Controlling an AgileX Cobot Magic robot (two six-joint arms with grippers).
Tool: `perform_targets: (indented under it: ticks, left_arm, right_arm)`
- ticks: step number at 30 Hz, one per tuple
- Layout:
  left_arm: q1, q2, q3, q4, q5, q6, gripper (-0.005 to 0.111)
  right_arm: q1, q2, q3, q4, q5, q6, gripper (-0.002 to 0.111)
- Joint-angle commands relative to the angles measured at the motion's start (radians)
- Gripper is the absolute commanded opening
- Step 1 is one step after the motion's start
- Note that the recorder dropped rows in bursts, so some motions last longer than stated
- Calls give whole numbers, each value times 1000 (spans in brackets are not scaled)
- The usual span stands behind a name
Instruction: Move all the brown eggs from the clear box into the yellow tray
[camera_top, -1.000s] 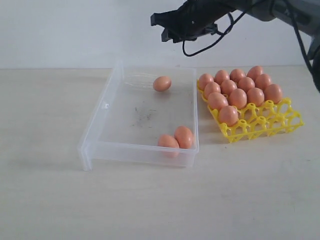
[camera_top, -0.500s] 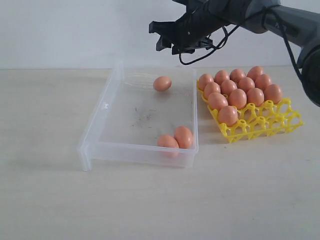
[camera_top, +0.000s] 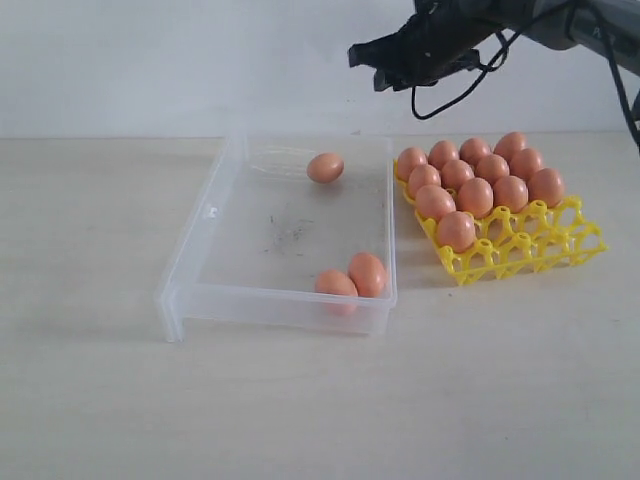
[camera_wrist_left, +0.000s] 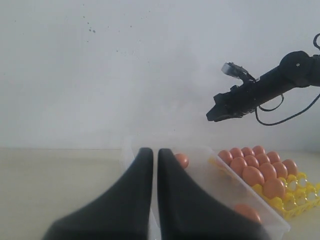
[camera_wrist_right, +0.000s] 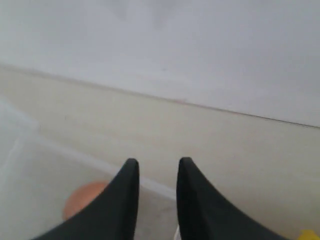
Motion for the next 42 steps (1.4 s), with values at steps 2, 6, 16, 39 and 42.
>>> perform_targets:
  ticks: [2, 6, 16, 39, 42]
  left_arm:
    - [4, -3, 4, 3, -6, 4, 4]
    - [4, -3, 4, 3, -6, 4, 4]
    - [4, -3, 4, 3, -6, 4, 4]
    - [4, -3, 4, 3, -6, 4, 4]
    - [4, -3, 4, 3, -6, 4, 4]
  right_arm:
    - [-24, 127, -8, 431, -9, -93, 23]
    - [-16, 197, -8, 551, -8, -159, 49]
    - [-16, 206, -60, 444, 77, -172, 51]
    - [34, 241, -198, 313, 211, -153, 49]
    - [32, 246, -198, 328, 207, -153, 49]
